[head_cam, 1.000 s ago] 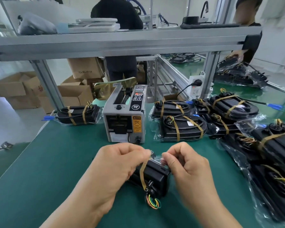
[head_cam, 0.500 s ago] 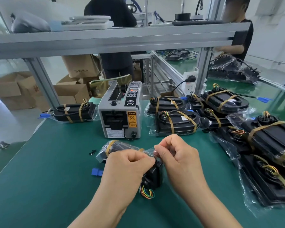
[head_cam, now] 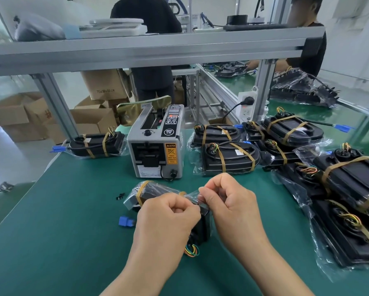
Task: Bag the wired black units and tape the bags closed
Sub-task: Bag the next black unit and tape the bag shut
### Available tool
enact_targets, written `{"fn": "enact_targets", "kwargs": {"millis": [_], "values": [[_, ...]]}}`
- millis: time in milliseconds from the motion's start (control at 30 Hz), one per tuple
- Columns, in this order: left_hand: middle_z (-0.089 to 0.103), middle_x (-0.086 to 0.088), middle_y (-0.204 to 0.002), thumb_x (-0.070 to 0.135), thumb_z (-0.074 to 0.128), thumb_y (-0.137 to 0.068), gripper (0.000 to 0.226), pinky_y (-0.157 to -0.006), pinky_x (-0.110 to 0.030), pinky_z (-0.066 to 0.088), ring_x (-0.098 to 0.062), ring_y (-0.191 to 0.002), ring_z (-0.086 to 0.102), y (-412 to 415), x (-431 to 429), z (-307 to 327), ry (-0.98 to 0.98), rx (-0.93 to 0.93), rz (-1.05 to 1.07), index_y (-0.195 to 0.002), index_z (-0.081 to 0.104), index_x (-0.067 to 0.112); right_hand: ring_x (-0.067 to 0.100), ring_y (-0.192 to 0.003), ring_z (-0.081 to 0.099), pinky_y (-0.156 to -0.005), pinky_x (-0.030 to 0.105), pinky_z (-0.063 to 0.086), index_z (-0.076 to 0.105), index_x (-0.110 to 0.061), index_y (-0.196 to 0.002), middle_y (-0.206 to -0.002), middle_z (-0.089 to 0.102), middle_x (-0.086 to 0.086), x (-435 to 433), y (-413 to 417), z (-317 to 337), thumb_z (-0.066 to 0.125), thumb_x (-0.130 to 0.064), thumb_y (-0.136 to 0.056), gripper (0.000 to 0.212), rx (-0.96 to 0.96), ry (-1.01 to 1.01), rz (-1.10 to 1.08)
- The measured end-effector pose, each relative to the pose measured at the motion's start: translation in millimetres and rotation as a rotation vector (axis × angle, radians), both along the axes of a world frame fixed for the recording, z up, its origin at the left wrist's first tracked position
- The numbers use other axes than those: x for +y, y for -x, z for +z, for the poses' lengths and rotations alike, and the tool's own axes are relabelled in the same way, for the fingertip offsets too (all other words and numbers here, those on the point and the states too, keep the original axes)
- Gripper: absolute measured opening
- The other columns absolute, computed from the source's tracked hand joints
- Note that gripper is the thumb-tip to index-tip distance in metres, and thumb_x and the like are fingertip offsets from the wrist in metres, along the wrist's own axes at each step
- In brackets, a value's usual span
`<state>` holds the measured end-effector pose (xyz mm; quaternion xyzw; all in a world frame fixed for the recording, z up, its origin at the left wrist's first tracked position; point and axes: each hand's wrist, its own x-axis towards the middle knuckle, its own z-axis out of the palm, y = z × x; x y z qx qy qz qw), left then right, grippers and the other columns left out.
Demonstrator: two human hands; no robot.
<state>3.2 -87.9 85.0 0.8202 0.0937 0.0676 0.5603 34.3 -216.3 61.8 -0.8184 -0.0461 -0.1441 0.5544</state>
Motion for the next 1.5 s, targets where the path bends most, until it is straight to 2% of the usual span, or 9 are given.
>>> {"fn": "enact_targets", "kwargs": {"millis": [367,500,633,700,767,933,1133,1333,1500], "values": [[0.049,0.015,-0.044,0.043,0.077,-0.071,0.011,-0.041,-0.011,0.029,-0.001,-0.041,0.042,-2,0,-4,-0.147,-0.031,0.013,-0.071,0.067,0.043,0.004,-0.06,0.056,-0.056,0.013,0.041,0.059,-0.024,-0.073,-0.07,0.068,-0.011,-2,0,0,0.066,-0.019,-0.089,0.019,-0.01,0.006,0.008],[0.046,0.015,-0.047,0.049,0.079,-0.064,0.025,-0.043,-0.014,0.031,-0.001,-0.043,0.041,-6,6,-6,-0.139,-0.047,0.037,-0.08,0.06,0.045,0.003,-0.06,0.057,-0.056,0.011,0.041,0.059,-0.024,-0.072,-0.07,0.068,-0.012,-2,0,0,0.067,-0.018,-0.089,0.02,-0.011,-0.003,0.006],[0.05,0.015,-0.045,0.042,0.079,-0.071,0.016,-0.041,-0.009,0.035,-0.001,-0.042,0.046,-14,13,-5,-0.13,-0.032,0.037,-0.074,0.064,0.04,0.003,-0.059,0.056,-0.056,0.012,0.04,0.059,-0.023,-0.072,-0.068,0.067,-0.012,-2,0,1,0.068,-0.018,-0.089,0.02,-0.02,0.006,0.005],[0.055,0.013,-0.047,0.04,0.079,-0.074,0.013,-0.049,-0.016,0.043,-0.003,-0.048,0.055,-17,15,-5,-0.132,-0.019,0.022,-0.073,0.065,0.039,0.003,-0.057,0.054,-0.056,0.012,0.04,0.059,-0.023,-0.071,-0.067,0.066,-0.01,-3,0,2,0.069,-0.018,-0.088,0.02,-0.009,-0.003,0.006],[0.057,0.013,-0.048,0.041,0.078,-0.075,0.013,-0.052,-0.025,0.044,-0.001,-0.047,0.055,-19,17,-5,-0.137,-0.007,0.005,-0.073,0.065,0.038,0.001,-0.056,0.052,-0.056,0.012,0.042,0.06,-0.023,-0.071,-0.066,0.066,-0.008,-4,2,5,0.071,-0.023,-0.086,0.019,0.025,-0.037,0.026],[0.057,0.013,-0.048,0.032,0.074,-0.074,0.011,-0.05,-0.022,0.041,0.001,-0.041,0.049,-24,19,-5,-0.138,0.019,-0.025,-0.071,0.065,0.038,0.009,-0.068,0.063,-0.063,0.022,0.051,0.064,-0.024,-0.074,-0.074,0.07,-0.004,-7,2,12,0.08,-0.046,-0.066,0.029,0.184,-0.025,0.117],[0.059,0.012,-0.049,0.038,0.077,-0.076,0.013,-0.053,-0.024,0.042,-0.001,-0.042,0.052,-24,21,-4,-0.102,0.027,-0.064,-0.07,0.065,0.035,0.01,-0.074,0.067,-0.071,0.023,0.053,0.071,-0.02,-0.082,-0.082,0.076,0.002,-15,-3,17,0.082,-0.016,-0.075,0.014,0.358,-0.178,0.329],[0.054,0.018,-0.047,0.04,0.074,-0.077,0.011,-0.041,-0.01,0.03,0.002,-0.04,0.047,-24,22,-6,-0.087,0.041,-0.055,-0.072,0.064,0.039,-0.006,-0.086,0.065,-0.077,0.015,0.052,0.071,-0.035,-0.088,-0.089,0.072,-0.023,-11,-3,22,0.08,-0.026,-0.072,0.021,0.22,0.241,0.241],[0.06,0.02,-0.056,0.042,0.07,-0.081,0.008,-0.043,-0.009,0.033,0.005,-0.048,0.051,-22,24,-4,-0.08,0.036,-0.075,-0.079,0.062,0.04,-0.011,-0.091,0.067,-0.086,0.018,0.052,0.078,-0.037,-0.095,-0.091,0.073,-0.028,-5,-1,8,0.082,-0.029,-0.076,0.021,0.172,0.098,0.17]]}}
